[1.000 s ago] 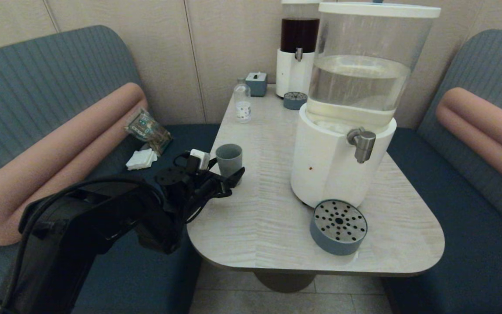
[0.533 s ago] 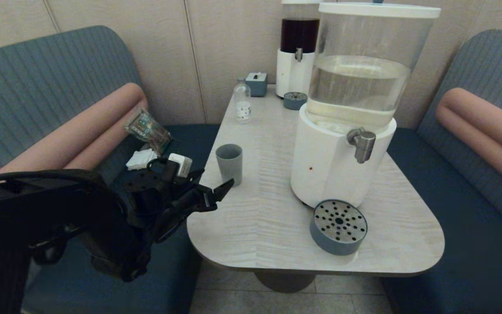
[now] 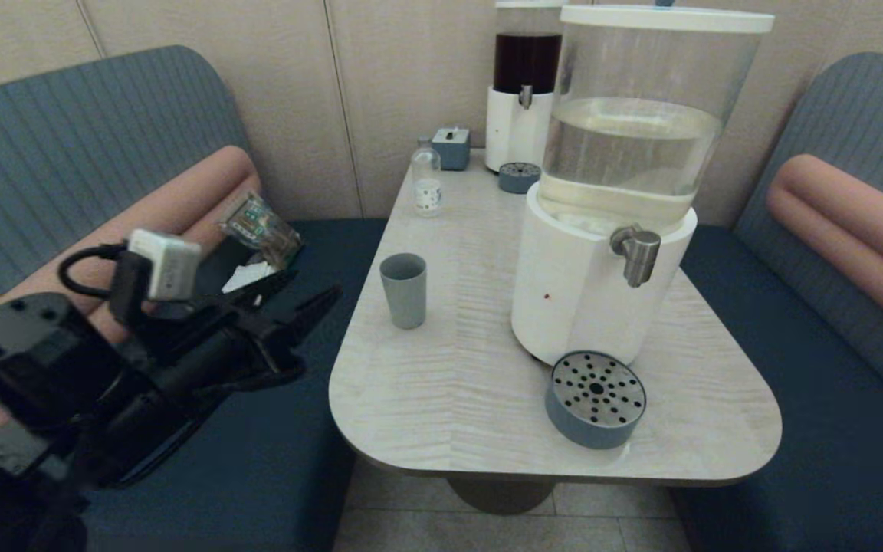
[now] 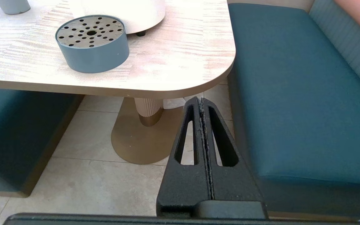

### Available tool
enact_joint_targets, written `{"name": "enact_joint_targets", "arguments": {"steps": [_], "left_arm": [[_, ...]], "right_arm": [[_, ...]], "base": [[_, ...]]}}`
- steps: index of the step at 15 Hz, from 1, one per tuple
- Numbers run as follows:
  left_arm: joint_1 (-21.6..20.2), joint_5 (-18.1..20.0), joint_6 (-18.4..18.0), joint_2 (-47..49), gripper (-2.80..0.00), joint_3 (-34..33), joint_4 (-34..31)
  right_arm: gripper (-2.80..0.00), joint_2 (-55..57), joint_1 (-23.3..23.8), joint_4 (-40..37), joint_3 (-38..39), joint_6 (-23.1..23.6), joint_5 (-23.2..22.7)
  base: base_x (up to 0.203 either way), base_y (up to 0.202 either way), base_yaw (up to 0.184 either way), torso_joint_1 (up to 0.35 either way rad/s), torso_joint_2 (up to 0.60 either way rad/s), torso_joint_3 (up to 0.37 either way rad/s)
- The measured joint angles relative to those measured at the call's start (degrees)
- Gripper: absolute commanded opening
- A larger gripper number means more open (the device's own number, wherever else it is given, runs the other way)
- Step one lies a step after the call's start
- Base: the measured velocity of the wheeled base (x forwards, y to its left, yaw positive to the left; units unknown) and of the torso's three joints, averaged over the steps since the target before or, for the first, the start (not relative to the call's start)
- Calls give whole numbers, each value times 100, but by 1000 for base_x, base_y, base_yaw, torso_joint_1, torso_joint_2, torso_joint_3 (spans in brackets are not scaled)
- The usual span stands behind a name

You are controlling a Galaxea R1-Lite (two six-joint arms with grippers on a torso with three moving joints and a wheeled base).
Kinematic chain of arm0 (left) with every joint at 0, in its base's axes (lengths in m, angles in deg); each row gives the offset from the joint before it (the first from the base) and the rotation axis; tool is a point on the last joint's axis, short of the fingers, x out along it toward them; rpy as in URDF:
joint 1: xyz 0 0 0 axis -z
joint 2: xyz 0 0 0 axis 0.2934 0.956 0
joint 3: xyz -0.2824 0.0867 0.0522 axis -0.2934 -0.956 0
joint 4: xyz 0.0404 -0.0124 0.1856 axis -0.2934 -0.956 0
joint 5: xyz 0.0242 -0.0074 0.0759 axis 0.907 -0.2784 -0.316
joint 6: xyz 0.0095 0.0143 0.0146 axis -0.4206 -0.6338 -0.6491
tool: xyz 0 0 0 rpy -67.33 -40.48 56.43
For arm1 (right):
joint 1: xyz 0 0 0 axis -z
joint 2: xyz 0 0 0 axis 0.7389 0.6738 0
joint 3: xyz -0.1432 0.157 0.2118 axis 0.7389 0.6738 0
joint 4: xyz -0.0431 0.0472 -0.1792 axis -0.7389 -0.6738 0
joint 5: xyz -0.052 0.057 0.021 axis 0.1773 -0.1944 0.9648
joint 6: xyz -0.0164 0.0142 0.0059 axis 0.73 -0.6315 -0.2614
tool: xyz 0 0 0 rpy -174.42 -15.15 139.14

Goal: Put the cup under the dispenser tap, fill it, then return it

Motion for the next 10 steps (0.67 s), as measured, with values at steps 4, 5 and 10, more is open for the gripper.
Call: {"name": "enact_joint_targets", "arguments": {"steps": [4, 5, 10], "left_arm": [[-34, -546, 16, -2013, -280, -148, -943], [-123, -747, 38, -2526, -280, -65, -1333], [-1038, -1142, 117, -4800, -280, 228, -3125]], "right_arm": [[-280, 0, 0, 0, 0, -1, -1], [-280, 0, 0, 0, 0, 0, 0], [-280, 0, 0, -2, 0, 0, 0]], "base": [[0, 0, 0, 0, 0, 0], [0, 0, 0, 0, 0, 0], [0, 0, 0, 0, 0, 0]]}}
